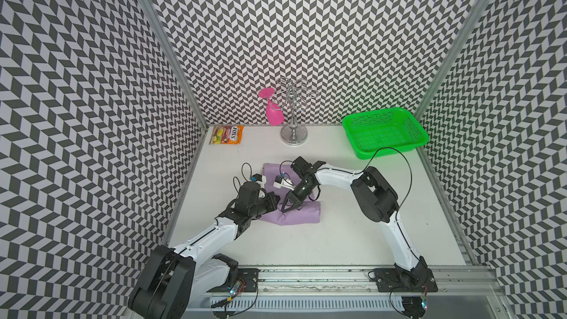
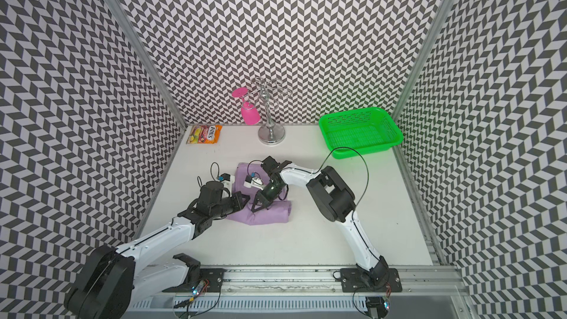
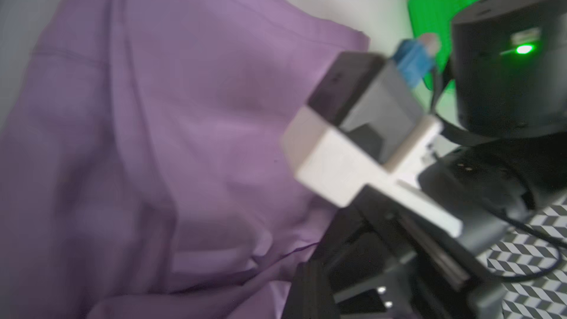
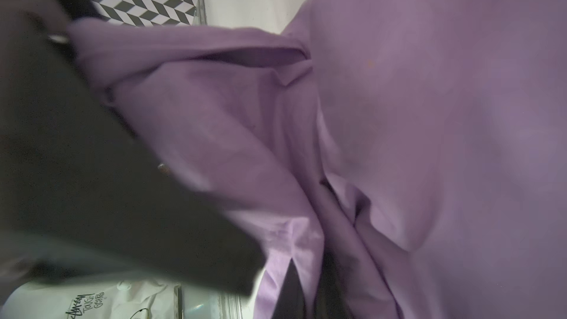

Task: Roll up the long pants
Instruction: Roll the long pant at the center of the board.

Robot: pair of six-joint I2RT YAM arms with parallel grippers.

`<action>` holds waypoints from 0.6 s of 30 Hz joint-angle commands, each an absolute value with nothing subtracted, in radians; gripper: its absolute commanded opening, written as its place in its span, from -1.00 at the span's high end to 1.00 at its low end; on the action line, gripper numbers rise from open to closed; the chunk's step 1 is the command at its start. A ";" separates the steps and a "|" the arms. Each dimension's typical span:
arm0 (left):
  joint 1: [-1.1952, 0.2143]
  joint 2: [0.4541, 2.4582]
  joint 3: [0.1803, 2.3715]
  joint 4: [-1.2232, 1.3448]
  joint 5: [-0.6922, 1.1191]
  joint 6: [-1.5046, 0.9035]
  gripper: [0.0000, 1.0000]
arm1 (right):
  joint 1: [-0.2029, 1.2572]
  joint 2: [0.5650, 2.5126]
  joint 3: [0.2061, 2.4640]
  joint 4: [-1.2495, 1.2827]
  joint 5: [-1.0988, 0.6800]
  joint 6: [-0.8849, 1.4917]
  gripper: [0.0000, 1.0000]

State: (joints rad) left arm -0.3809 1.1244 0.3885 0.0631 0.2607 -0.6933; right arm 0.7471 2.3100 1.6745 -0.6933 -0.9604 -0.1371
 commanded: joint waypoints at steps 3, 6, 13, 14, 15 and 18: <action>-0.354 1.113 0.385 0.120 0.132 -0.700 1.00 | 0.713 2.306 1.640 -0.644 -0.954 -0.110 0.82; -0.345 1.138 0.348 0.168 0.091 -0.700 1.00 | 0.707 2.286 1.616 -0.617 -0.960 -0.096 0.67; -0.345 1.259 0.288 0.268 0.080 -0.687 1.00 | 0.699 2.218 1.624 -0.528 -0.902 -0.018 0.25; -0.343 1.274 0.284 0.268 0.072 -0.686 1.00 | 0.699 2.204 1.641 -0.529 -0.879 -0.013 0.19; -0.341 1.283 0.284 0.266 0.066 -0.682 1.00 | 0.697 2.182 1.655 -0.528 -0.836 -0.009 0.16; -0.336 1.289 0.278 0.271 0.063 -0.686 1.00 | 0.696 2.050 1.626 -0.482 -0.653 -0.013 0.12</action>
